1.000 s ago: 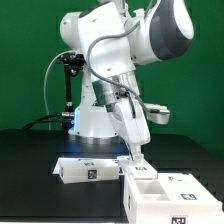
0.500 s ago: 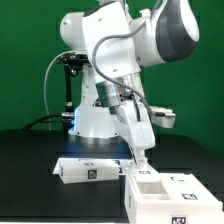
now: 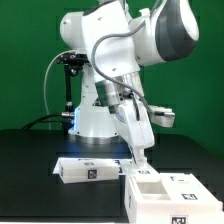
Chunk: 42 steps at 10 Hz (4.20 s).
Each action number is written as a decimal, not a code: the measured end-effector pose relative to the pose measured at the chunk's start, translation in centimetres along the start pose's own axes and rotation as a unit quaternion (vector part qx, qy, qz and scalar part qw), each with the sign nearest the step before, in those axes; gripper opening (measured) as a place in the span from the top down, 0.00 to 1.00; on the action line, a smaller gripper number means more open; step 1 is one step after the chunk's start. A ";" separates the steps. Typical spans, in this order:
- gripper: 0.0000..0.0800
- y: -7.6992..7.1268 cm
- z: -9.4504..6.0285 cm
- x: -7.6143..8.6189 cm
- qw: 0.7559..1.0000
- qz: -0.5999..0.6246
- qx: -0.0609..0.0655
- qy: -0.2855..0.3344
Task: Assemble cabinet
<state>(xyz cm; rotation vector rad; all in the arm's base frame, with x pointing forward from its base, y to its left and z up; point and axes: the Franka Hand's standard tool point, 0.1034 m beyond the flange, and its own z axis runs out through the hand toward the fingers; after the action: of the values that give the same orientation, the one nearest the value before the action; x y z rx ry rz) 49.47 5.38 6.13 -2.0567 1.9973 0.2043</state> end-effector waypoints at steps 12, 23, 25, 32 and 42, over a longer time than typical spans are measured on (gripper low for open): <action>0.92 -5.9 0.4 0.1 0.998 0.039 0.028 0.034; 0.92 -9.6 0.4 0.2 0.999 0.014 0.025 0.043; 0.83 -9.4 0.2 0.3 0.999 0.018 0.014 0.035; 0.20 -5.0 -5.5 1.4 0.999 0.043 0.002 0.003; 0.19 -1.3 -2.2 0.4 0.950 0.312 -0.004 0.010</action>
Offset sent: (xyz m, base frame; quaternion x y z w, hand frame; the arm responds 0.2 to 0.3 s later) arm 0.0161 0.0171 -0.0035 -0.0240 0.0106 0.0192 0.9995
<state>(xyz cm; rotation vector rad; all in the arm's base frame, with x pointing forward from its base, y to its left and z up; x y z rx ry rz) 50.61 4.42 8.20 -1.3634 2.5987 0.3081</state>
